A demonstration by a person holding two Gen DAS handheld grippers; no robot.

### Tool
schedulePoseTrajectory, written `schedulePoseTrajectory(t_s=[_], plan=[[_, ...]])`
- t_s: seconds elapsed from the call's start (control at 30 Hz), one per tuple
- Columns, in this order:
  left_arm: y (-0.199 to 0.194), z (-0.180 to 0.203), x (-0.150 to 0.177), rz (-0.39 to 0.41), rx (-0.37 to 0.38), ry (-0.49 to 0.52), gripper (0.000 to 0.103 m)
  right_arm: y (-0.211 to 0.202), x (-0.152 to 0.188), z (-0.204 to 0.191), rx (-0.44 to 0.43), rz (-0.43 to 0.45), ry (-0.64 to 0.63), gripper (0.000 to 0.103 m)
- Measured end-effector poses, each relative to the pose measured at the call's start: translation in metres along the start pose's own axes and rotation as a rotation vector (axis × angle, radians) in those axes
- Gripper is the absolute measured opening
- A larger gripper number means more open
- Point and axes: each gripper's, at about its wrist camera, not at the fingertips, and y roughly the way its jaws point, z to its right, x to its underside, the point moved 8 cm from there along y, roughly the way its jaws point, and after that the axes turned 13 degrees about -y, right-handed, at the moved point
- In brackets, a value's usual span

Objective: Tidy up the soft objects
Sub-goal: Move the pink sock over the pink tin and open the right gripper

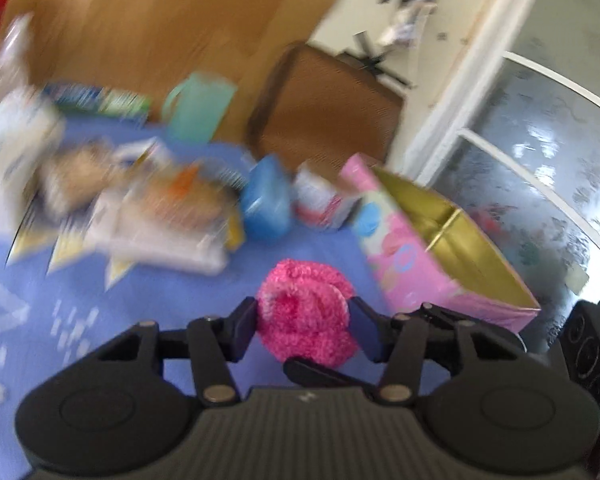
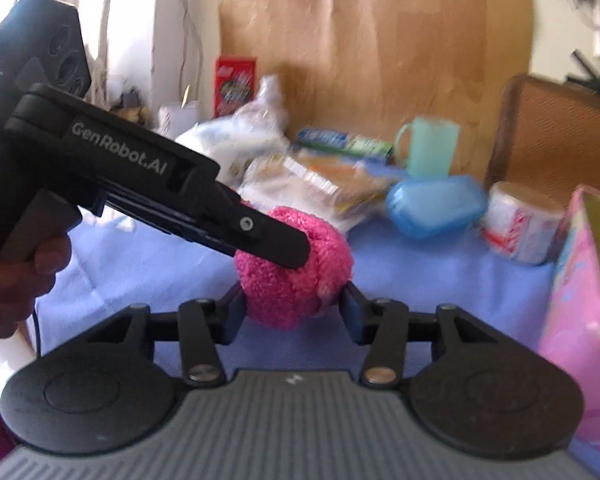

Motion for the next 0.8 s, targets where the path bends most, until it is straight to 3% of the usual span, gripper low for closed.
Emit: schedulePoseTrajectory(t_s=[0.2, 0.5, 0.6, 0.7, 0.8], plan=[[0.033, 0.079, -0.019, -0.014, 0.109, 0.152, 0.05, -0.041, -0.011, 0.04, 0.241, 0.115, -0.002, 0.053], [0.119, 0.203, 0.023, -0.137, 0.239, 0.361, 0.055, -0.123, 0.035, 0.133, 0.599, 0.055, 0.145, 0.053], [0.137, 0.218, 0.034, -0.125, 0.205, 0.405, 0.064, -0.143, 0.059, 0.164, 0.72, -0.007, 0.206, 0.06], [0.135, 0.214, 0.036, -0.109, 0.19, 0.412, 0.067, -0.159, 0.082, 0.193, 0.857, -0.069, 0.286, 0.083], [0.123, 0.199, 0.03, -0.074, 0.16, 0.404, 0.068, -0.17, 0.092, 0.197, 0.87, -0.032, 0.342, 0.083]])
